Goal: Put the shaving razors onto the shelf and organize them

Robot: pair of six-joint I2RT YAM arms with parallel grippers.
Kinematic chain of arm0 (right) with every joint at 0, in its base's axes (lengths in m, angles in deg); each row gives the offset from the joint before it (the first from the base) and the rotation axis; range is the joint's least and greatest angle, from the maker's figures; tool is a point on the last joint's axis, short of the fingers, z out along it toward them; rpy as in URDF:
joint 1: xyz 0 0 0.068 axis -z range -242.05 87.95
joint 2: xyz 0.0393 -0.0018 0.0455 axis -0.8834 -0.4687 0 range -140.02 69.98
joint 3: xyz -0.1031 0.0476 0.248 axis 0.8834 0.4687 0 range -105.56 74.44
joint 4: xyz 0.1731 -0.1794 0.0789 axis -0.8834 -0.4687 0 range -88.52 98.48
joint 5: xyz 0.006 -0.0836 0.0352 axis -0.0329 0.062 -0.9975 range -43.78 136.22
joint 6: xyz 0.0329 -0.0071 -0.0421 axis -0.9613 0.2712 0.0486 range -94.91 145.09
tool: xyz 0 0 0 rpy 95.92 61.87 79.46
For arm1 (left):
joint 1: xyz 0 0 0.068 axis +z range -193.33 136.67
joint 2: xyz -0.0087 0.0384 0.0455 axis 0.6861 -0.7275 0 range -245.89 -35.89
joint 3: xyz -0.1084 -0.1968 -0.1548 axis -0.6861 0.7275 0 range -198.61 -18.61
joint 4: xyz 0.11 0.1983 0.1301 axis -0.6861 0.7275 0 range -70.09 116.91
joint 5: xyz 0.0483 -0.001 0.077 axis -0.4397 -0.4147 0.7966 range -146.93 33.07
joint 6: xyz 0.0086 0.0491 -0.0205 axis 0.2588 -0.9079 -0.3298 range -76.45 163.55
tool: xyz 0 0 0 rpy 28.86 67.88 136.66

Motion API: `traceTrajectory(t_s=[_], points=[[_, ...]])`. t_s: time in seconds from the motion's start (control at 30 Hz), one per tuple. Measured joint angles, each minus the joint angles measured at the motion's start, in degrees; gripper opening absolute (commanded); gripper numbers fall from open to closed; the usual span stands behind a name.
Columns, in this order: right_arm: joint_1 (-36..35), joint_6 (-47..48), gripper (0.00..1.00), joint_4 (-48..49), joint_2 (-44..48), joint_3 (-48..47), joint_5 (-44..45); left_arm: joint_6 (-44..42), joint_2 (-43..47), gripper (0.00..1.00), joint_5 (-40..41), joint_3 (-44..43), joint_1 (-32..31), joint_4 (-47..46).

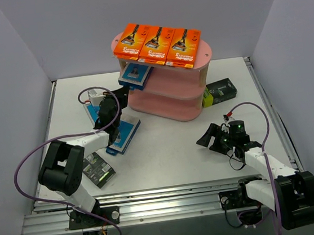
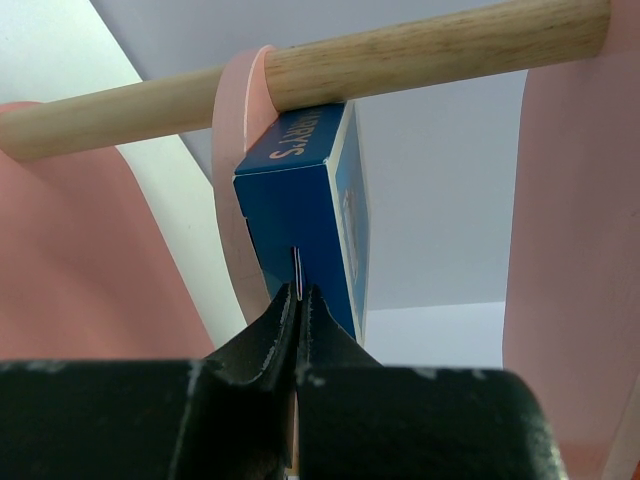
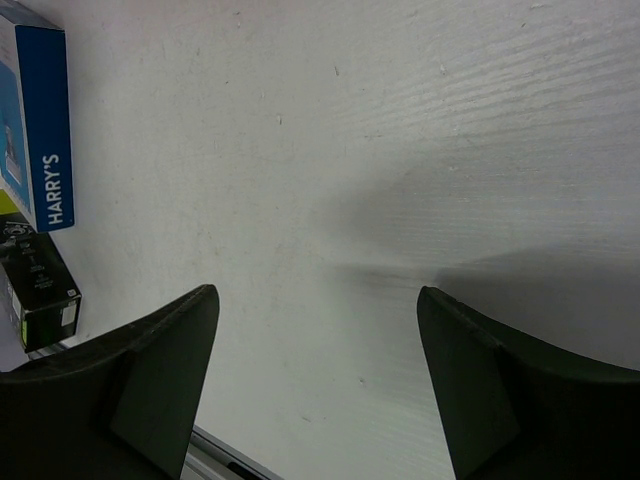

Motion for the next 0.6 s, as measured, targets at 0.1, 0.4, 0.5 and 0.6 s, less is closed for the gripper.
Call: traceTrajectory(t_s=[0.1,0.4,0.5,0.6], points=[[0.0,0.0,0.76,0.0,0.0,0.0,-0.07,0.07,-0.07,0.03,0.0,0.22,0.0,-0.5],[0.0,0.02,0.76,0.07,0.0,0.0,-0.09,0.92,-0.57,0.09,0.09,0.57,-0.04,-1.92],[0.0,0.0,0.76,0.22,0.0,0.0,-0.09,0.92,-0.57,0.15,0.17,0.7,-0.07,-2.1],[0.0,0.02,0.76,0.61,0.0,0.0,-0.09,0.92,-0.57,0.19,0.46,0.76,-0.04,-2.27]])
